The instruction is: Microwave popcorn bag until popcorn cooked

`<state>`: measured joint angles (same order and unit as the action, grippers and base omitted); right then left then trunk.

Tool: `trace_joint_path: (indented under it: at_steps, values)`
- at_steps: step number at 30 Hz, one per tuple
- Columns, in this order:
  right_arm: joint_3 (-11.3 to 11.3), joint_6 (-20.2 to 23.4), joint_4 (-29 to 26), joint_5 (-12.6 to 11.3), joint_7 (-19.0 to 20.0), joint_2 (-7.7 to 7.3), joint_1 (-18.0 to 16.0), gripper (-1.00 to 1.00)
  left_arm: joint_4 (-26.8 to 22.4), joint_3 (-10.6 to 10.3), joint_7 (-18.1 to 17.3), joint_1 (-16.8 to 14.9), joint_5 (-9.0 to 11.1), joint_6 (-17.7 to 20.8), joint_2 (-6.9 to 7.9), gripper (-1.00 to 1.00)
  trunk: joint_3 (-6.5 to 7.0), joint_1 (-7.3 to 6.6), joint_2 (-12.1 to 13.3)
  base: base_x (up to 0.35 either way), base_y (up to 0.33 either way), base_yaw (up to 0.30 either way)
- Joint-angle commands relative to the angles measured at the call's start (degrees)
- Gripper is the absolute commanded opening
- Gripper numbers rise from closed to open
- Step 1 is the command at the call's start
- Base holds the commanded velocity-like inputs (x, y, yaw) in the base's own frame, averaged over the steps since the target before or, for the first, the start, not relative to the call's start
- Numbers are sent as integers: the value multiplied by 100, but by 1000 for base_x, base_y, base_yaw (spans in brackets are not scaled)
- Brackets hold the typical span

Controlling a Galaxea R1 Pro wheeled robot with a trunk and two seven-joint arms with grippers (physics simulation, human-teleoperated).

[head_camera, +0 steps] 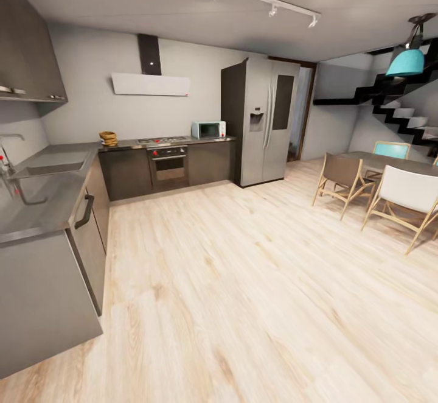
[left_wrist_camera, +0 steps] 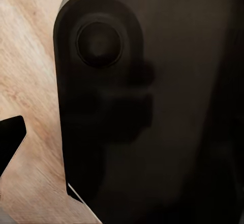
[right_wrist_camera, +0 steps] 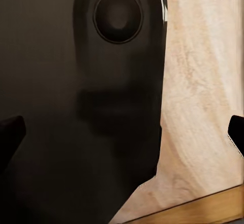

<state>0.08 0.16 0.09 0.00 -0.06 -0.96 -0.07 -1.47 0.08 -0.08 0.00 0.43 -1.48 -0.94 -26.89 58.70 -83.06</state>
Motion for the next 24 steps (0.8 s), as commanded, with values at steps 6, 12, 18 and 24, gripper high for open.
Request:
trace_joint_path:
  at_steps: [6,12,18,24]
  values:
    - [1,1,0,0,-2,6,-2,100,-3,1,-1,0,9,4,0,100,-4,3,-2,321,0,0]
    - [1,1,0,-7,-3,0,-2,100,-3,1,17,0,18,26,-3,100,-4,3,-2,322,0,0]
    - [3,-104,0,-8,-3,-6,1,100,-3,-13,40,0,18,118,-5,100,-4,3,-2,323,0,0]
    - [16,-478,0,-17,-3,-11,-2,100,-3,0,60,0,18,173,-12,100,-4,3,-2,323,0,0]
